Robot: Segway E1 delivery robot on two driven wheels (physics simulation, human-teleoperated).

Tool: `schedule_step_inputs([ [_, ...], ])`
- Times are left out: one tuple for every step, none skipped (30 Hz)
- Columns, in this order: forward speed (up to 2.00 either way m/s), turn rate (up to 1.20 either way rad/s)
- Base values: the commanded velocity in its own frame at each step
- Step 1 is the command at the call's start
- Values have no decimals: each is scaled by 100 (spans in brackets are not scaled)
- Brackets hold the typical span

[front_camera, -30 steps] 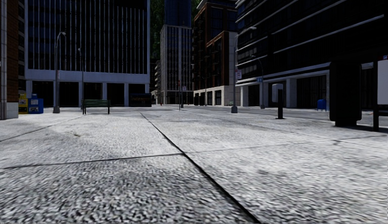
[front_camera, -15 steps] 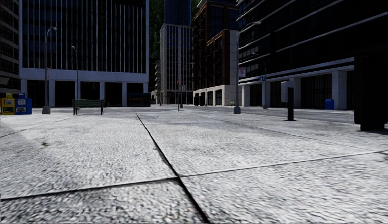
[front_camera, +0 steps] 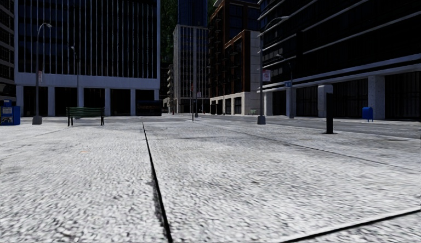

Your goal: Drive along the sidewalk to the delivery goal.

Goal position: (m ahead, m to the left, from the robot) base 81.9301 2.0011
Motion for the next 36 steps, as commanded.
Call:
schedule_step_inputs([
  [200,0],
  [200,0],
  [200,0],
  [200,0],
  [200,0],
  [200,0],
  [200,0],
  [200,0],
  [200,0],
  [200,0],
  [200,0],
  [200,0],
  [200,0],
  [200,0],
  [200,0],
  [200,0],
  [200,0],
  [200,0],
  [200,0],
  [200,0],
  [200,0],
  [200,0],
  [200,0],
  [200,0],
  [200,0],
  [200,0],
  [200,0],
  [200,0],
  [200,0],
  [200,0],
  [200,0],
  [200,0],
  [200,0],
  [200,0],
  [200,0],
  [200,0],
])
